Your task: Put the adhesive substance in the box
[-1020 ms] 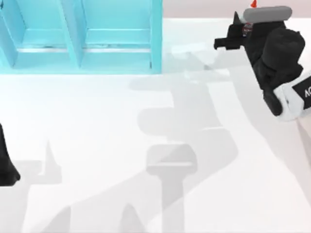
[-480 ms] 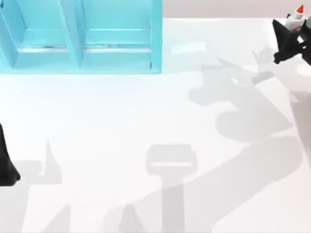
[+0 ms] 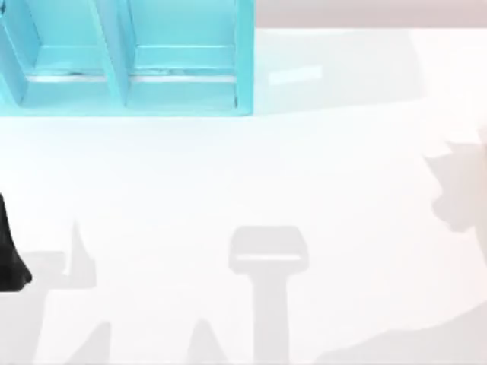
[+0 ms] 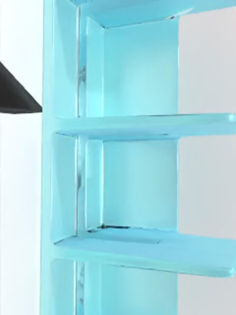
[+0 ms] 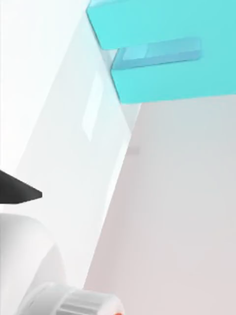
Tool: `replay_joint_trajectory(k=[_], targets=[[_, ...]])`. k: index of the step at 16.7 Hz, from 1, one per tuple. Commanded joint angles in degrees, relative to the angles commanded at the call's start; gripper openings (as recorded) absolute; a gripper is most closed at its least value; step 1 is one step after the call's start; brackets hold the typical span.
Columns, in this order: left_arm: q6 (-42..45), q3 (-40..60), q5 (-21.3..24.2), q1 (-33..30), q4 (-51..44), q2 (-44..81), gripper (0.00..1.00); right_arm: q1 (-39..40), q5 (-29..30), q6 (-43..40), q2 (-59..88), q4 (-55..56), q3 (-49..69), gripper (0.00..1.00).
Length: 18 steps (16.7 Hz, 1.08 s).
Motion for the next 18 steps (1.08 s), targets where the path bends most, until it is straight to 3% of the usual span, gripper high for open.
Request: replay_joint_trajectory(k=[5, 9, 13, 18], targets=[[0.0, 0.0, 0.0, 0.0, 0.0, 0.0, 1.0, -15.3, -18.8, -1.7, -1.8, 1.2, -4.7, 0.0], [0.0, 0.0, 0.0, 0.0, 0.0, 0.0, 1.0, -25.6, -29.3, -3.6, -2.9, 1.6, -7.7, 0.0], [0.0, 0.0, 0.0, 0.0, 0.0, 0.0, 1.0, -32.6, -35.5, -5.3, -3.7, 1.6, -9.7, 0.0], [0.0, 0.0, 0.0, 0.0, 0.0, 0.0, 1.0, -34.6, -37.0, -5.8, -3.9, 1.5, -10.3, 0.0]])
